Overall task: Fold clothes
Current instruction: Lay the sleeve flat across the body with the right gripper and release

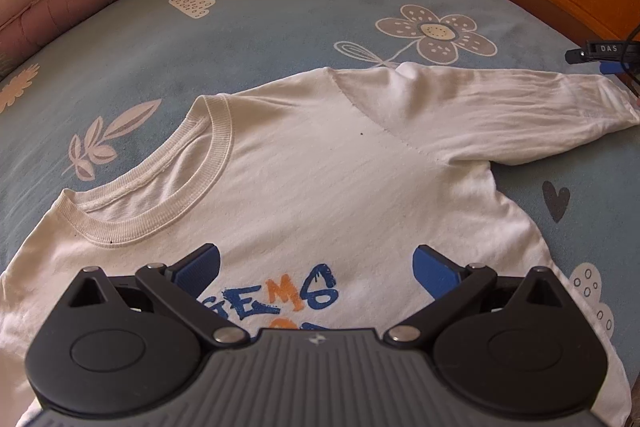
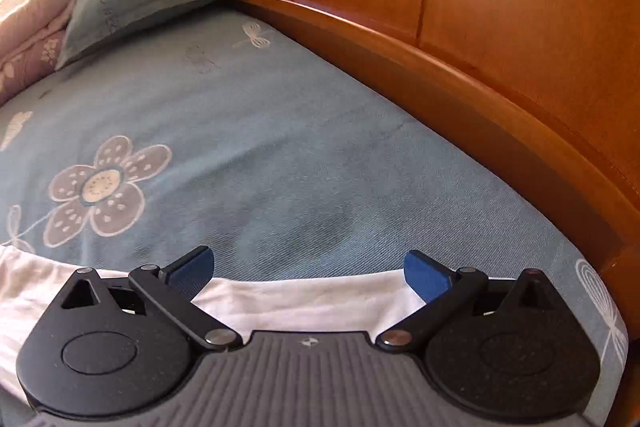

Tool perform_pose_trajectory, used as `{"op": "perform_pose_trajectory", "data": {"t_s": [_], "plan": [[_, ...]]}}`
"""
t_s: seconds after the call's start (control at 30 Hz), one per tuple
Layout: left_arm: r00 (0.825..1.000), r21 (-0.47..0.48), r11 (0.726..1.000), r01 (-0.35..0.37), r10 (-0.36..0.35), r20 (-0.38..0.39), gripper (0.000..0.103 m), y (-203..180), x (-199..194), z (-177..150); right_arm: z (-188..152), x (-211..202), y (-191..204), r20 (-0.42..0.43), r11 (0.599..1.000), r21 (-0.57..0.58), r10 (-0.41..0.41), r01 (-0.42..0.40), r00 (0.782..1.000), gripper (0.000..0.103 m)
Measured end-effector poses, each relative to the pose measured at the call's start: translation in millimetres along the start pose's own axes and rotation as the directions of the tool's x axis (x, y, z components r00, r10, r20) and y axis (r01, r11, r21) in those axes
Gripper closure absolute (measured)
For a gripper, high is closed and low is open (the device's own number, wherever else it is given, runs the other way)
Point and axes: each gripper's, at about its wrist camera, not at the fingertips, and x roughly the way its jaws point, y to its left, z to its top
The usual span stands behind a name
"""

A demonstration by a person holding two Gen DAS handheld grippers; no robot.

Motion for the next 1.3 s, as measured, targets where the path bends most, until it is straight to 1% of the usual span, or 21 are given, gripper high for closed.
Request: {"op": "perform_pose_trajectory", "data": {"t_s": [0.17,0.2,0.27,0.37,0.47,0.53,0.57,0.67,0.73,0.8,0.87,0.97,1.0,1.07,1.1,1.13,1.17,1.2,1.23,1.27,1.3], "plan": [[1.0,-0.008,1.0,0.007,-0.007,-0.01,0.001,0.2,1.3,0.0,-37.9,-7.5,-3.4,-0.069,0.998,-0.065,-0.012,0.007,0.998,0.0],[1.0,-0.005,1.0,0.005,-0.005,-0.016,0.001,0.5,1.4,-1.2,-42.2,-2.6,-13.9,-0.08,0.998,-0.048,-0.045,0.041,0.996,0.0],[1.0,-0.005,1.0,0.0,-0.001,-0.023,0.001,1.6,0.8,-3.5,-43.9,-5.2,-35.8,-0.026,0.998,0.039,-0.042,0.043,0.999,0.0],[1.0,-0.023,1.0,-0.006,0.005,-0.024,0.001,4.0,-0.9,-4.9,-31.4,-9.7,-32.8,-0.059,0.993,0.103,-0.051,0.056,0.997,0.0],[1.0,-0.055,0.998,-0.011,0.01,-0.027,0.001,4.8,-0.6,-3.0,-21.5,-21.3,-1.3,-0.029,0.992,0.075,0.101,-0.099,0.994,0.0],[1.0,-0.075,0.997,-0.012,0.01,-0.025,0.001,4.6,-0.3,-1.4,-16.1,-23.1,24.6,-0.019,0.972,0.055,0.23,-0.229,0.973,0.0],[1.0,-0.082,0.997,-0.014,0.012,-0.026,0.001,4.4,0.3,-1.3,-12.8,-18.8,40.5,-0.036,0.945,0.067,0.324,-0.321,0.945,0.0],[0.999,-0.094,0.995,-0.037,0.034,-0.038,0.001,4.9,2.0,-4.6,-4.6,-0.5,93.8,-0.076,0.833,0.107,0.551,-0.543,0.831,0.0],[0.998,-0.112,0.992,-0.051,0.045,-0.054,0.001,7.2,1.8,-9.3,-3.6,12.0,132.0,-0.098,0.758,0.108,0.651,-0.643,0.752,0.0],[0.996,-0.134,0.989,-0.06,0.051,-0.07,0.001,10.5,1.2,-14.0,-5.6,25.9,172.7,-0.128,0.696,0.126,0.718,-0.707,0.684,0.0],[0.995,-0.154,0.986,-0.067,0.055,-0.081,0.001,14.6,-0.8,-17.8,-10.8,41.0,207.2,-0.191,0.648,0.132,0.76,-0.751,0.622,0.0],[0.994,-0.168,0.983,-0.077,0.062,-0.091,0.001,20.8,-3.6,-22.8,-18.3,46.4,231.2,-0.223,0.658,0.075,0.744,-0.75,0.63,0.0],[0.994,-0.169,0.982,-0.079,0.065,-0.092,0.001,22.5,-4.3,-24.5,-17.6,45.4,227.8,-0.199,0.664,0.05,0.739,-0.746,0.644,0.0],[0.994,-0.177,0.98,-0.088,0.073,-0.087,0.001,26.5,-5.7,-28.3,-12.0,47.5,213.4,-0.144,0.711,0.067,0.701,-0.7,0.698,0.0],[0.993,-0.185,0.979,-0.091,0.076,-0.088,0.001,28.3,-5.4,-30.1,-6.9,50.2,202.5,-0.123,0.728,0.11,0.686,-0.677,0.717,0.0],[0.994,-0.197,0.976,-0.091,0.075,-0.085,0.001,29.7,-5.1,-31.2,-1.8,52.8,191.7,-0.104,0.742,0.153,0.669,-0.653,0.736,0.0],[0.994,-0.211,0.973,-0.089,0.074,-0.081,0.001,31.2,-4.9,-32.3,1.4,52.6,185.5,-0.1,0.745,0.186,0.662,-0.64,0.743,0.0],[0.994,-0.22,0.972,-0.086,0.07,-0.078,0.001,31.4,-4.6,-32.5,3.4,49.8,182.6,-0.1,0.743,0.202,0.664,-0.639,0.741,0.0],[0.995,-0.229,0.97,-0.082,0.066,-0.076,0.001,31.5,-4.4,-32.5,3.1,44.5,181.9,-0.108,0.733,0.2,0.676,-0.65,0.729,0.0],[0.995,-0.232,0.969,-0.08,0.064,-0.076,0.001,31.0,-4.1,-32.0,0.4,37.3,180.5,-0.128,0.716,0.18,0.697,-0.675,0.705,0.0],[0.995,-0.228,0.971,-0.075,0.059,-0.074,0.001,29.7,-3.5,-31.4,-3.2,30.3,181.7,-0.147,0.707,0.156,0.707,-0.69,0.692,0.0]]}}
